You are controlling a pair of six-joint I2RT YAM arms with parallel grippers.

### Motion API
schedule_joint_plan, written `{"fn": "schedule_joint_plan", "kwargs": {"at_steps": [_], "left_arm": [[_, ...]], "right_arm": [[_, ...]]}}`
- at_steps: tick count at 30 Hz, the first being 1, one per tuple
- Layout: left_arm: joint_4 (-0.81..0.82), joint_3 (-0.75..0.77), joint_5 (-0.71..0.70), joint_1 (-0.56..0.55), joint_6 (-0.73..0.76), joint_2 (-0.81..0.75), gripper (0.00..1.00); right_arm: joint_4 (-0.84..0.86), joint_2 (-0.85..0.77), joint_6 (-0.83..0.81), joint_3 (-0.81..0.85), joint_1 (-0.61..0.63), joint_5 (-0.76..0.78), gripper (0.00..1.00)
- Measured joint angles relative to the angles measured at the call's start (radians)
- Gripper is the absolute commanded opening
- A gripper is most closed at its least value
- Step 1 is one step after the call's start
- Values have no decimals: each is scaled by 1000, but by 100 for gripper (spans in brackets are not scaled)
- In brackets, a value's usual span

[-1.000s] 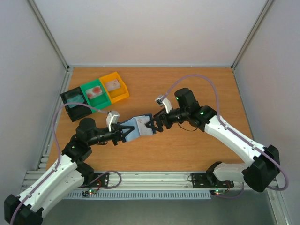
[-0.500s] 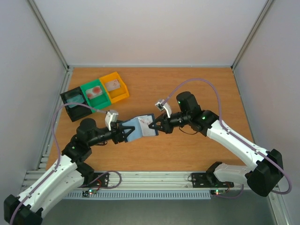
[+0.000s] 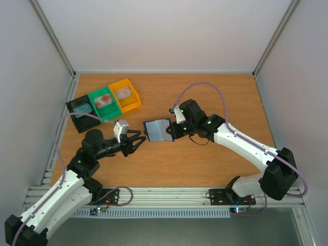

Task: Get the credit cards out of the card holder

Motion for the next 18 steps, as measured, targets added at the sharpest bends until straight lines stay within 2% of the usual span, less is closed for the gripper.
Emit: {"fn": "schedule_joint_plan", "kwargs": {"at_steps": [3, 7, 18], "left_arm": [[164, -2, 149, -19, -78, 28, 44], [253, -19, 216, -40, -166, 50, 42], [242, -36, 217, -40, -238, 20, 42]], "right_arm": [[-2, 1, -3, 31, 74, 27, 1], [42, -21, -25, 38, 134, -27, 1], [158, -138, -97, 6, 131, -255, 1]]}}
